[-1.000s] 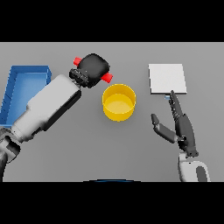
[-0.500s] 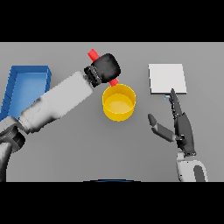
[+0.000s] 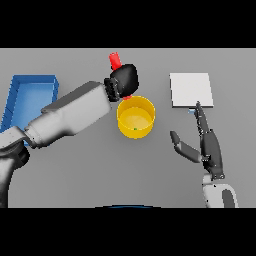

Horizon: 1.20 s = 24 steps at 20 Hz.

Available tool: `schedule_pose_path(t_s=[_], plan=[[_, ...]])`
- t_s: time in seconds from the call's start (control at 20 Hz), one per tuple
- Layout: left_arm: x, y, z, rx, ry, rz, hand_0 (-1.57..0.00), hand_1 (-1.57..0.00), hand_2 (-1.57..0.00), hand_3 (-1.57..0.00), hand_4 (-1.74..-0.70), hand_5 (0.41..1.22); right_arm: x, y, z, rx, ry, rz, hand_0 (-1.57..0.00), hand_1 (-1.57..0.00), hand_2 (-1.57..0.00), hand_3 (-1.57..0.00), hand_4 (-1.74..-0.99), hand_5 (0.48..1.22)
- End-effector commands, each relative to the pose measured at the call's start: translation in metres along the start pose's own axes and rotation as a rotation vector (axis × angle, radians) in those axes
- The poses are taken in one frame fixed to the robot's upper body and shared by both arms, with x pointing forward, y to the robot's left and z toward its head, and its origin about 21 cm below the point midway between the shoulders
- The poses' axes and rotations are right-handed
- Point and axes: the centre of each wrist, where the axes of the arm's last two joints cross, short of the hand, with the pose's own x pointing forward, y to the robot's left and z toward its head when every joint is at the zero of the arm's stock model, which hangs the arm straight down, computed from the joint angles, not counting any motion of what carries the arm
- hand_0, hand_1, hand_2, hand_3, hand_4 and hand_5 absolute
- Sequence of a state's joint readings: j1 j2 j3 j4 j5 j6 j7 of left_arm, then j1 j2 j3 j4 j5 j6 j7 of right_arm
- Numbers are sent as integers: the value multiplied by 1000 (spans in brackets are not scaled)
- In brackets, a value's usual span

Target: Pick up the red beaker and tilt it to pour out 1 green nut into yellow bowl. Pick up the yellow bowl and place it on the metallic measuring scale.

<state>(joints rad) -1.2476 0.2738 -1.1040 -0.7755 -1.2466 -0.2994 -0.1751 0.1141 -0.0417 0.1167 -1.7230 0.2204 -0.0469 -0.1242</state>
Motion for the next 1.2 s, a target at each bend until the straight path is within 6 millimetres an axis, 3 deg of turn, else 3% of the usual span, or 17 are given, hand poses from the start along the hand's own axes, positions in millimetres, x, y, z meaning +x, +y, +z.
schedule_pose_path(t_s=[0.0,0.15,0.3,0.5,0.65,0.75,0.85,0.95,1.15], plan=[[0,1,-1,-1,-4,-24,-1571,-1571,-1571,-1568,-1733,1221,2,0,-1,3,4,-13,1,1,1,1,-1136,579],[0,15,-2,3,-2,-129,-1571,-1571,-1571,-1569,-1733,1221,0,1,-2,-7,19,-17,1,1,1,1,-1130,577],[-17,34,1,19,17,-232,-1571,-1571,-1571,-1570,-1732,1221,1,4,4,-4,6,-9,1,1,1,1,-1138,572],[-80,71,25,29,139,-261,-1571,-1571,-1571,-1571,-1727,1221,1,6,-6,-7,19,3,1,1,1,1,-1133,557],[-138,70,53,65,294,-155,-1571,-1571,-1571,-1571,-1720,1221,2,6,-8,10,-4,-13,1,1,1,1,-1128,554],[-173,71,74,70,409,4,-1571,-1571,-1571,-1571,-1725,1221,3,6,-6,21,-13,-39,1,1,1,1,-1105,559],[-207,54,98,71,520,306,-1571,-1571,-1571,-1523,-1731,1221,1,7,-6,38,-11,-33,1,1,1,1,-1102,572],[-233,14,125,111,607,618,-1571,-1571,-1571,-1509,-1735,1221,3,6,-10,43,-10,-31,1,1,1,1,-1105,578],[-249,-72,163,230,723,1142,-1571,-1571,-1571,-1538,-1738,1221,2,5,-12,49,-20,-24,1,1,1,1,-1118,595]])
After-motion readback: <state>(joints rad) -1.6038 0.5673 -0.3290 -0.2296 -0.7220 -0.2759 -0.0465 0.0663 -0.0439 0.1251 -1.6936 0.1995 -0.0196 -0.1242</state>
